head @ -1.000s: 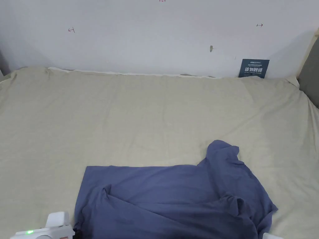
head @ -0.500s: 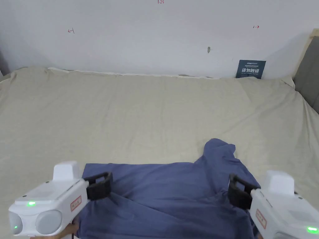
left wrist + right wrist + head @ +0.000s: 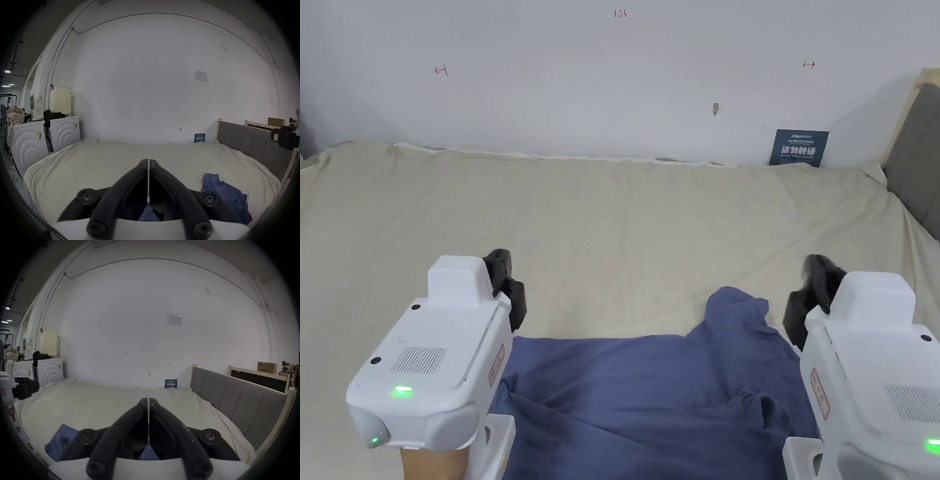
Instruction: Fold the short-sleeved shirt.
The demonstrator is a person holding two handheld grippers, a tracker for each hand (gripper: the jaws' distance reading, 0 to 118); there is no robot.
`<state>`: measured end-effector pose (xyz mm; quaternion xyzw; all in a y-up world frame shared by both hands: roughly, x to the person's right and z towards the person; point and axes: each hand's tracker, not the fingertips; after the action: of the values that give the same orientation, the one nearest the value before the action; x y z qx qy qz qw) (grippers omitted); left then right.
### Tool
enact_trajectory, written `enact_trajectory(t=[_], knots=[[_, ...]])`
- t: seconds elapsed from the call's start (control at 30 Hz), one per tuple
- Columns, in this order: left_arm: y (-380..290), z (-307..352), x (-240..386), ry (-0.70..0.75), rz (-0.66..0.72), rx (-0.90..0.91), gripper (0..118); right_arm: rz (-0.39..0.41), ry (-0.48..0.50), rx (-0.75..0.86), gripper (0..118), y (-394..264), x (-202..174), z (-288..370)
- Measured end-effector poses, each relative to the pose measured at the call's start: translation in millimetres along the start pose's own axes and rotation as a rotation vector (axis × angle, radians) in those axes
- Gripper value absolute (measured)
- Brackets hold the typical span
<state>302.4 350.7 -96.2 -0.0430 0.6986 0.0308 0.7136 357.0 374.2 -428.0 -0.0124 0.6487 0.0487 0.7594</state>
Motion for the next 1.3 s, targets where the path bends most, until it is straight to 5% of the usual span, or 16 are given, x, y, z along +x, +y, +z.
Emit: enact_trajectory(t=[0.23,0.57,0.73,0.8,0.83,0.97,1.03,1.13,1.17,1.23,1.3], knots=[[-6.3,-33.8,-17.2,-0.005,0.020,-0.063,0,0.000,-0.010,-0.040,1,-5.3,8.7,-18.8],[-56.5,-177.5,-94.0,-0.071,0.176,-0.561,2,0.010,-0.019,-0.117,2,-20.4,16.0,-71.1],[-101.8,-228.1,-108.5,-0.045,0.189,-0.757,53,-0.004,-0.010,-0.173,2,-34.9,19.2,-103.4],[-120.4,-241.7,-109.3,-0.015,0.152,-0.812,99,-0.007,-0.016,-0.199,2,-40.9,19.2,-115.5],[-129.6,-247.8,-109.6,0.003,0.135,-0.830,103,-0.008,-0.018,-0.210,2,-44.6,19.1,-121.2],[-170.9,-276.7,-119.9,0.049,0.119,-0.912,100,-0.004,-0.025,-0.254,2,-58.3,19.1,-140.0],[-183.4,-280.3,-120.6,0.029,0.122,-0.925,80,-0.002,-0.029,-0.275,2,-66.1,21.1,-147.7],[-184.3,-274.6,-112.5,0.042,0.052,-0.899,76,-0.031,-0.023,-0.342,2,-79.2,28.9,-159.4],[-180.3,-270.5,-111.1,0.041,0.030,-0.887,65,-0.075,-0.012,-0.372,2,-84.2,34.3,-165.0],[-175.8,-265.6,-110.1,-0.012,-0.010,-0.842,2,-0.133,-0.010,-0.429,8,-93.6,43.8,-178.4],[-172.9,-260.6,-104.2,-0.017,0.010,-0.854,3,-0.152,-0.005,-0.478,18,-104.0,51.3,-197.8]])
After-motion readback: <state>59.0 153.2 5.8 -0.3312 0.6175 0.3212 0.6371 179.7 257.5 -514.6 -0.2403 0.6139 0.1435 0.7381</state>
